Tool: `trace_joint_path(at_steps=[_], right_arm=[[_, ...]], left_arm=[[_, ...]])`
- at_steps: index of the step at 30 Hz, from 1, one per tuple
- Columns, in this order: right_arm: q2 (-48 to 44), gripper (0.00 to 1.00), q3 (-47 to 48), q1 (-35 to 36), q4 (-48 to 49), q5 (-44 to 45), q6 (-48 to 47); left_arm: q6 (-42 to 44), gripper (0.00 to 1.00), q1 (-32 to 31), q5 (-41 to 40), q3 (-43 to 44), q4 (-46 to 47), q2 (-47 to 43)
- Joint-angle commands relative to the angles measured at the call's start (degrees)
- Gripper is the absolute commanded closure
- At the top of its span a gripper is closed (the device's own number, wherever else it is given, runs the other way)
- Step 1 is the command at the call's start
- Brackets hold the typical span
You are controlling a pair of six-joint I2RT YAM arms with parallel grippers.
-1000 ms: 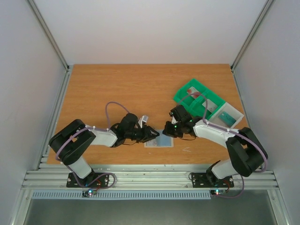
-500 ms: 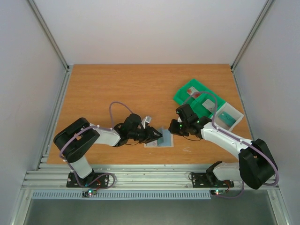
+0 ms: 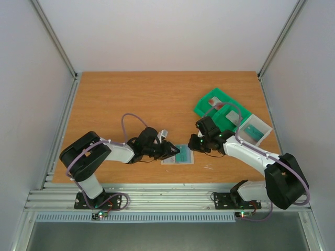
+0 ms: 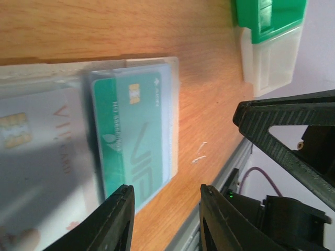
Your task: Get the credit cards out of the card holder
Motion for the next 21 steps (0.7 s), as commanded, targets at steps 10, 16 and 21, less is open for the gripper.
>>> trace_joint_path(at_steps=[10, 16, 21], right_arm=[[8.36, 0.85, 0.46, -0.19, 4.8, -5.02, -0.89], [9.05, 0.85, -0.02, -0.2, 5.15, -4.63, -1.06], [9.81, 0.85, -0.41, -0.19, 5.4, -4.71, -1.06]], left_arm=[[5.59, 0.65, -0.27, -6.11, 1.47, -8.56, -1.0], [5.78, 0.65, -0.29, -5.81, 1.99, -8.76, -0.68], [5.74, 0.66, -0.29, -5.27, 2.57, -8.53, 0.02]])
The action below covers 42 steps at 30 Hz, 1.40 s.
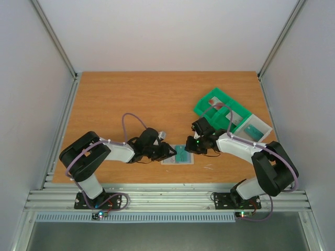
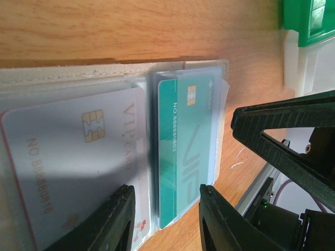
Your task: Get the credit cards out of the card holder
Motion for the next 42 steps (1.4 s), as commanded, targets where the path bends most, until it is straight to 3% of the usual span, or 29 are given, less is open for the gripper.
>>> trace_joint_path(at_steps=[1, 20, 29, 42], right_arm=[[1.05, 0.85, -0.37, -0.2, 1.11, -0.2, -0.73], [4.17, 0.89, -2.38, -0.19, 3.5, -1.59, -0.2], [4.08, 0.89, -2.37, -0.21, 3.32, -0.99, -0.29], [3.11, 0.89, -2.01, -0.26, 1.74, 0.82, -0.73]], left_arm=[[1.44, 0.66, -0.22, -0.64, 1.84, 0.33, 0.36], [-2.02, 0.73, -0.37, 1.16, 3.01, 3.45, 4.37], [-2.25, 0.99, -0.38, 1.56, 2.73, 3.93, 4.47], [-2.57, 0.99, -0.24, 0.49, 0.24, 3.97, 1.22]])
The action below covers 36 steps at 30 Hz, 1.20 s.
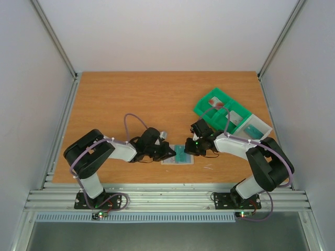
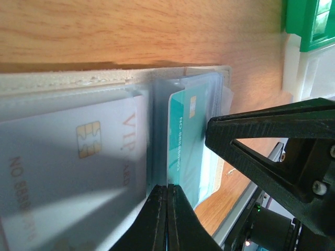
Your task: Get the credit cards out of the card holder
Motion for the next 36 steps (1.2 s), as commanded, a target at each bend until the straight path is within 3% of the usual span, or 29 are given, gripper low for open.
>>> trace_joint_path(at_steps=[1, 22, 30, 36], right_arm=[[-0.47, 0.89, -0.61, -0.24, -1.8, 1.94, -0.73], [-5.22, 0.87, -0.49, -0.26, -3.03, 1.72, -0.75], [-11.7, 0.84, -1.43, -0.24, -0.48, -3.92, 1.08], [-15.31, 0.74, -3.33, -0.26, 6.5, -12.04, 6.52]], left_arm=[[-0.16, 1.0, -0.18, -0.96, -1.73, 2.02, -2.55], [0.02, 1.0, 0.45, -9.49, -4.49, -11.37, -14.58], [0.06, 1.0, 0.58, -13.41, -4.72, -15.34, -22.48], [-1.95, 1.0, 0.54, -12.07, -6.66, -9.73, -26.42]])
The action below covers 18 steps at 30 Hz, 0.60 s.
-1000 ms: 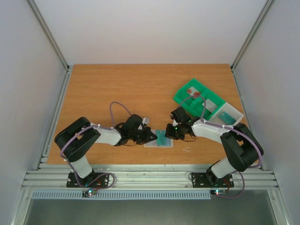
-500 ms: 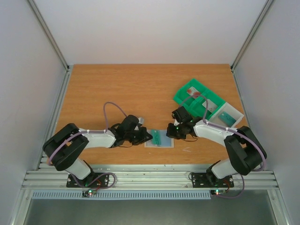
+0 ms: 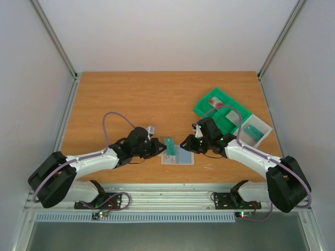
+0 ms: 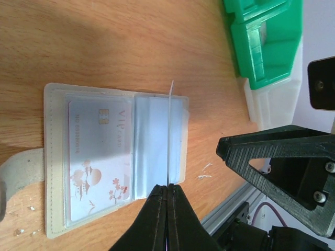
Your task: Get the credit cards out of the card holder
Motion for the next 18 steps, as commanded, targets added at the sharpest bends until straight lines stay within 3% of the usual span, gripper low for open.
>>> trace_joint_path(at_steps=[1, 7, 18], right_arm=[[-2.61, 0.73, -1.72, -0.24, 6.31, -6.9, 5.17], [-6.29, 0.54, -1.98, -0.23, 7.92, -8.87, 9.57], [-7.23, 0.4, -4.0, -0.17, 11.97, -10.62, 16.24]], left_arm=[[-1.49, 1.0, 0.14, -0.07, -1.8, 5.56, -2.9], [-3.71, 1.0, 0.04, 1.88, -2.95, 12.96, -5.03], [-7.78, 0.99, -0.12, 1.82, -5.78, 22.0, -7.52]])
